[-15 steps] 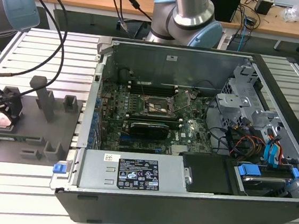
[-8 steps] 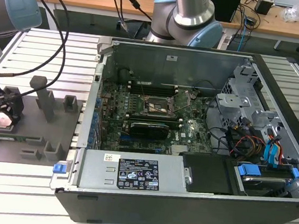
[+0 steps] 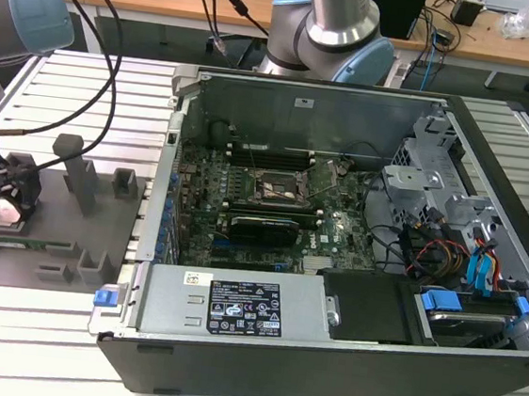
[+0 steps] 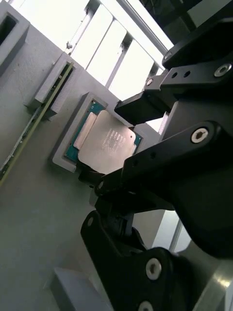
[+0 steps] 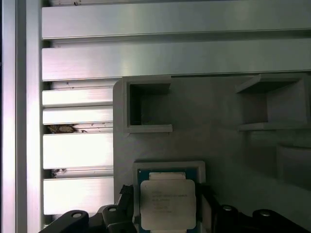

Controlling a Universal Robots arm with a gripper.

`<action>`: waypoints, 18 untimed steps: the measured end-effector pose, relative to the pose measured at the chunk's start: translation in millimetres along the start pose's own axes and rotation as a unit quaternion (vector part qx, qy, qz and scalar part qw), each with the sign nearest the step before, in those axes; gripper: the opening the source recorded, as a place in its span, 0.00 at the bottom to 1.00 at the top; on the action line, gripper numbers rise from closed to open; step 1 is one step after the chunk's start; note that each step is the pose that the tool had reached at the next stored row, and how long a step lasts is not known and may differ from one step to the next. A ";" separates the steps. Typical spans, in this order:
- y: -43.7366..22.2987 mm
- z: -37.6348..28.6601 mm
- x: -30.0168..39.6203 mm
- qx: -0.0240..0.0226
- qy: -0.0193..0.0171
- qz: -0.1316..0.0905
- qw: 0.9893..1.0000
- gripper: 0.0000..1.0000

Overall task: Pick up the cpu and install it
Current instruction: 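Pick up the cpu and move it towards the insertion slot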

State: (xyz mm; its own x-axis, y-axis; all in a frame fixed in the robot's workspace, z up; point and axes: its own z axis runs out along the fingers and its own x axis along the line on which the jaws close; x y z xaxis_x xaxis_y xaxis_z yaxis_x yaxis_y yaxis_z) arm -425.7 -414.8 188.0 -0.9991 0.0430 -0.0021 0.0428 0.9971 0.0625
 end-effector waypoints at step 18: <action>1.8 -29.1 0.0 0.000 0.000 0.000 1.000 0.55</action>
State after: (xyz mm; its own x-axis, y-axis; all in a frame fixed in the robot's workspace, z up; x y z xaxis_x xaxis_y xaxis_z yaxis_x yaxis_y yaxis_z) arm -425.8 -414.8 217.1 -0.9991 0.0430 -0.0025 0.0427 0.9971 0.0624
